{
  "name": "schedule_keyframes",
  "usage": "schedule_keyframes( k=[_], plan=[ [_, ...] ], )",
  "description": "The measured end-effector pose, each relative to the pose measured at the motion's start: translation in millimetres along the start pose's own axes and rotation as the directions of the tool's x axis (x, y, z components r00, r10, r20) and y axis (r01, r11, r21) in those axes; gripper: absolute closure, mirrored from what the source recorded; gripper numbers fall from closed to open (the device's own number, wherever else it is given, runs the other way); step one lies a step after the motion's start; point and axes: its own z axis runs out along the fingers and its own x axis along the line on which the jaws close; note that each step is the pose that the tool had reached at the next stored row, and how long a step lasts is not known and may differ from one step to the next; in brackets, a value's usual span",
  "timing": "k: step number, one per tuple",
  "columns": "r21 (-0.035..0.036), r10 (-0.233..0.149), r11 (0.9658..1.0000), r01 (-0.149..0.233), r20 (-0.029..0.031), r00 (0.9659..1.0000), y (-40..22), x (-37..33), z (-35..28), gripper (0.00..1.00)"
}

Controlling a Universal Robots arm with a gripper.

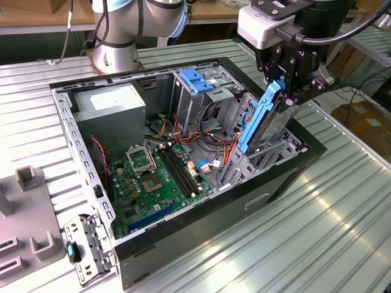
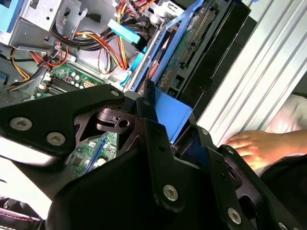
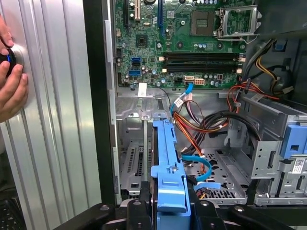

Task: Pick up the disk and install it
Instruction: 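Insert the disk into the insertion slot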

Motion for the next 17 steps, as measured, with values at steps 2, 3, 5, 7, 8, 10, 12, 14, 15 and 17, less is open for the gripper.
schedule_keyframes(
  k=[2, 3, 5, 7, 8, 10, 12, 14, 15, 17],
  plan=[
    [-0.0002, 0.0, 1.0, 0.0, -0.0003, 1.0, 0.6, 0.0, 1.7, 0.63],
    [-0.0059, 0.0, 1.0, 0.0, 0.0003, 1.0, 0.8, 0.0, 2.5, 0.63],
    [-0.0189, 0.007, 0.9998, -0.007, -0.0022, 1.0, -3.1, -1.6, -1.6, 0.63],
    [-0.0215, 0.01, 0.9997, -0.01, -0.0032, 0.9999, -5.3, -2.2, -0.5, 0.63],
    [-0.0215, 0.01, 0.9997, -0.01, -0.0032, 0.9999, -5.3, -2.2, -0.4, 0.63],
    [-0.0215, 0.01, 0.9997, -0.01, -0.0031, 0.9999, -5.3, -2.2, -0.4, 0.63],
    [-0.0214, 0.01, 0.9997, -0.01, -0.0031, 0.9999, -5.3, -2.2, -0.4, 0.63],
    [-0.0213, 0.01, 0.9997, -0.01, -0.003, 0.9999, -5.3, -2.2, -0.2, 0.63],
    [-0.0214, 0.01, 0.9997, -0.01, -0.003, 0.9999, -5.2, -2.2, -0.1, 0.62],
    [-0.0214, 0.01, 0.9997, -0.01, -0.003, 0.9999, -5.1, -2.2, 0.3, 0.55]
  ],
)
